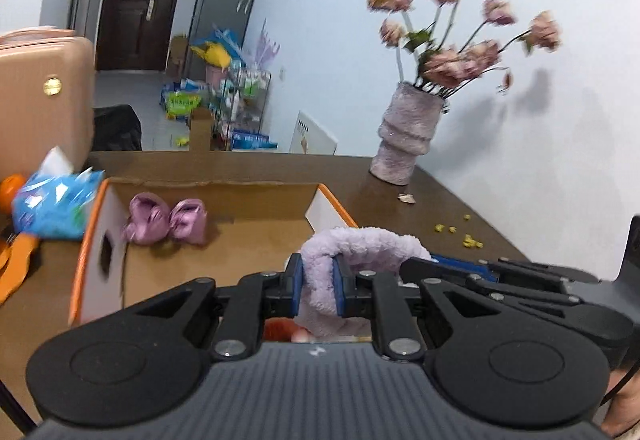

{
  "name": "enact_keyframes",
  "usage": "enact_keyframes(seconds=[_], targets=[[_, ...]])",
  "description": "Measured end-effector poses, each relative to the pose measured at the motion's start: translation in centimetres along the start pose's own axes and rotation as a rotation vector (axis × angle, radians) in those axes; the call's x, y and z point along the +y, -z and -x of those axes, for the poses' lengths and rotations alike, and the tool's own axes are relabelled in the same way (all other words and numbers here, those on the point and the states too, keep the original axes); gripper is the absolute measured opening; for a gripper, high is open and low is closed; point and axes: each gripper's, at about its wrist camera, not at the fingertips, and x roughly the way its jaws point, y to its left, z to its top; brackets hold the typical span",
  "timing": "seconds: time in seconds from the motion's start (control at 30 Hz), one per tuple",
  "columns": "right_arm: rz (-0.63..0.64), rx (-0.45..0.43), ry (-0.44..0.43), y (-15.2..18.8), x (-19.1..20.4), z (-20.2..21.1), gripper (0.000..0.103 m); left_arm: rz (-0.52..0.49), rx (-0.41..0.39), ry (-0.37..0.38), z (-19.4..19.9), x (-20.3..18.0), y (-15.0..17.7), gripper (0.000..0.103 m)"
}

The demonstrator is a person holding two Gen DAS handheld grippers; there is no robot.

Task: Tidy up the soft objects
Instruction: 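Carry the lavender band into the cardboard box and open both grippers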

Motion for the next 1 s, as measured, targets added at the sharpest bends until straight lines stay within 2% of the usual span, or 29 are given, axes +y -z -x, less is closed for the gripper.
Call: enact_keyframes(seconds=[0.13,0.27,0.4,0.53,0.6,0.63,0.67,0.77,1.0], targets=[[-0.005,0.07,0.049,-4.5,-3.9,-6.6,0.015,0.037,0.09,-0.004,-8.0,1.5,-4.7,0.016],[0.035,0.173,0.114,-7.6,-7.1,-14.0,0.015,0.07,0.151,-0.05,-15.8,3.2,-7.2,0.016],[0.065,0.262,0.15,-7.5,-9.2,-20.1,0.015,0.079,0.21,-0.085,-21.9,5.0,-7.3,0.016],[0.057,0.315,0.173,-6.6,-10.6,-23.7,0.018,0.116,0.277,-0.116,-25.0,6.4,-6.4,0.017],[0.07,0.317,0.193,-6.2,-10.4,-24.2,0.02,0.098,0.292,-0.148,-25.5,6.5,-6.1,0.018],[0.083,0.31,0.208,-6.1,-10.2,-24.3,0.022,0.092,0.291,-0.152,-25.5,6.5,-6.1,0.026],[0.086,0.306,0.219,-6.1,-10.4,-24.4,0.03,0.088,0.286,-0.154,-25.2,6.5,-6.2,0.033],[0.069,0.294,0.216,-6.5,-10.1,-23.5,0.036,0.069,0.248,-0.178,-23.3,6.3,-6.9,0.042],[0.121,0.182,0.219,-9.8,-6.6,-16.1,0.049,0.023,0.155,-0.234,-15.1,4.9,-8.6,0.049]])
